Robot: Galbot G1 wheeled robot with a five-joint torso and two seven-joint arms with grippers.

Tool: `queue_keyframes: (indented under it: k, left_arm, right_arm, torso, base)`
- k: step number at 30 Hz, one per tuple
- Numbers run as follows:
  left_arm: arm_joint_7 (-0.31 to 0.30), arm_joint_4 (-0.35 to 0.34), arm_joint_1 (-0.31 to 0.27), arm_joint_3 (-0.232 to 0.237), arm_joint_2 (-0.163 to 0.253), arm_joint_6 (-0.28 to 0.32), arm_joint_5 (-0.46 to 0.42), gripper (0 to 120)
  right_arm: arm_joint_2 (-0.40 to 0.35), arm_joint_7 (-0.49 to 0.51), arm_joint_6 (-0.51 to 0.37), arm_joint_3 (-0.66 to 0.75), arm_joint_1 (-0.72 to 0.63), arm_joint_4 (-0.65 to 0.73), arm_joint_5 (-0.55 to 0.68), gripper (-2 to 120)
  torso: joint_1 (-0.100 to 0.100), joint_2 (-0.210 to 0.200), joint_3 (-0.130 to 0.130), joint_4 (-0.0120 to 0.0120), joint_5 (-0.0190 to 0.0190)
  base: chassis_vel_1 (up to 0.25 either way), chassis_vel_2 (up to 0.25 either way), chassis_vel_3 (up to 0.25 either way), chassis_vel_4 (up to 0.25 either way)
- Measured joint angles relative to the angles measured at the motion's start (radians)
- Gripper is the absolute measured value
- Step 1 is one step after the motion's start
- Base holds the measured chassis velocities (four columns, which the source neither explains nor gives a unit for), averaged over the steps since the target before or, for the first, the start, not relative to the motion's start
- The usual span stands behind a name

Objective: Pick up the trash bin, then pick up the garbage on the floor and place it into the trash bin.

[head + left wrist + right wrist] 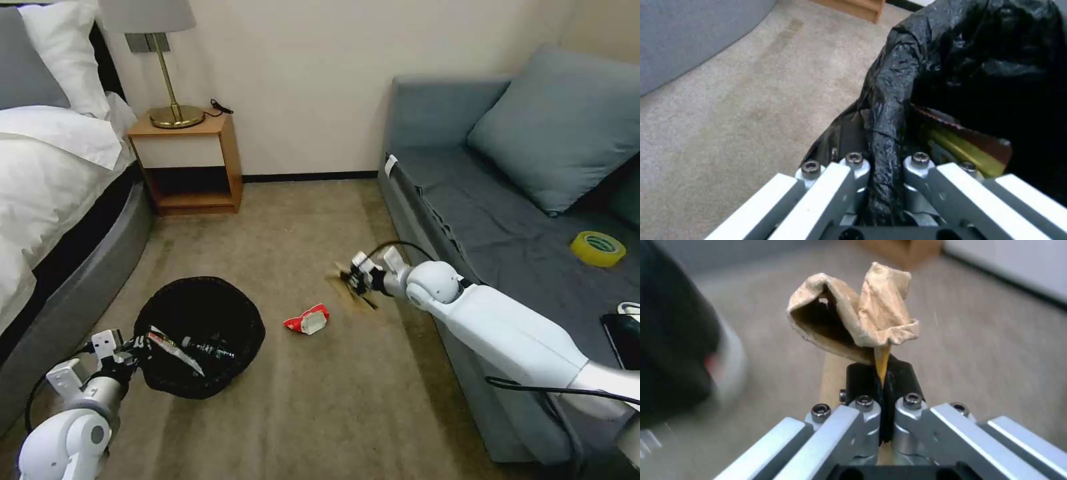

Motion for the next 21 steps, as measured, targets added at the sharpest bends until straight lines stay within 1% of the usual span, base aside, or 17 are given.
queue_keyframes:
  k: [2, 3, 5, 7, 9, 10, 11, 12, 15, 16, 17, 21]
  left_arm:
    - [-0.001, -0.006, 0.001, 0.005, -0.004, 0.002, 0.004, 4]
    - [-0.001, -0.006, 0.001, 0.005, -0.004, 0.002, 0.004, 4]
    - [-0.003, -0.008, 0.0, 0.01, -0.006, 0.004, 0.01, 4]
    - [-0.003, -0.008, 0.0, 0.018, -0.009, 0.004, 0.016, 4]
    - [-0.003, -0.008, 0.0, 0.019, -0.009, 0.004, 0.016, 4]
    - [-0.004, -0.007, -0.001, 0.022, -0.008, 0.005, 0.016, 4]
    - [-0.004, -0.007, -0.001, 0.022, -0.008, 0.005, 0.016, 4]
    - [-0.004, -0.007, -0.004, 0.023, -0.003, 0.006, 0.013, 4]
    - [-0.004, -0.001, -0.011, 0.023, 0.008, 0.008, 0.002, 4]
    - [-0.004, 0.0, -0.012, 0.023, 0.011, 0.008, -0.002, 4]
    - [-0.004, 0.0, -0.012, 0.023, 0.011, 0.008, -0.002, 4]
    - [-0.004, 0.008, -0.02, 0.022, 0.028, 0.01, -0.029, 4]
  right_arm:
    - [0.006, 0.053, 0.027, 0.013, 0.003, 0.079, 0.071, 0]
    - [0.006, 0.053, 0.027, 0.013, 0.003, 0.079, 0.071, 0]
    - [0.012, 0.087, 0.04, 0.012, 0.017, 0.135, 0.12, 0]
    - [0.027, 0.13, 0.049, -0.011, 0.048, 0.209, 0.181, 0]
    - [0.031, 0.137, 0.05, -0.019, 0.055, 0.224, 0.194, 0]
    - [0.053, 0.168, 0.058, -0.071, 0.087, 0.277, 0.244, 0]
    - [0.053, 0.168, 0.058, -0.071, 0.087, 0.277, 0.244, 0]
    - [0.074, 0.18, 0.061, -0.12, 0.11, 0.301, 0.262, 0]
    - [0.12, 0.187, 0.068, -0.2, 0.136, 0.31, 0.268, 0]
    - [0.136, 0.189, 0.07, -0.22, 0.14, 0.308, 0.268, 0]
    - [0.136, 0.189, 0.07, -0.22, 0.14, 0.308, 0.268, 0]
    - [0.281, 0.194, 0.081, -0.327, 0.146, 0.238, 0.23, 0]
  torso:
    - [0.0, 0.0, 0.0, -0.0001, 0.0]
    - [0.0, 0.0, 0.0, -0.0001, 0.0]
    - [0.0, 0.0, 0.0, -0.0001, 0.0002]
    - [0.0, 0.0, 0.0, 0.0001, -0.0004]
    - [0.0, 0.0, 0.0, 0.0, -0.0003]
    - [0.0, 0.0, 0.0, -0.0001, -0.0002]
    - [0.0, 0.0, 0.0, -0.0001, -0.0002]
    - [0.0, 0.0, 0.0, 0.0, -0.0001]
    - [0.0, 0.0, 0.0, 0.0, -0.0003]
    - [0.0, 0.0, 0.0, -0.0001, -0.0003]
    - [0.0, 0.0, 0.0, -0.0001, -0.0003]
    - [0.0, 0.0, 0.0, 0.0003, -0.0002]
  base:
    - [0.0, 0.0, 0.0, 0.0]
    - [0.0, 0.0, 0.0, 0.0]
    - [0.0, 0.0, 0.0, 0.0]
    - [0.0, 0.0, 0.0, 0.0]
    - [0.0, 0.0, 0.0, 0.0]
    - [0.0, 0.0, 0.0, 0.0]
    - [0.0, 0.0, 0.0, 0.0]
    - [0.0, 0.0, 0.0, 0.0]
    - [0.0, 0.0, 0.0, 0.0]
    - [0.0, 0.0, 0.0, 0.0]
    - [0.0, 0.0, 0.0, 0.0]
    - [0.0, 0.0, 0.0, 0.0]
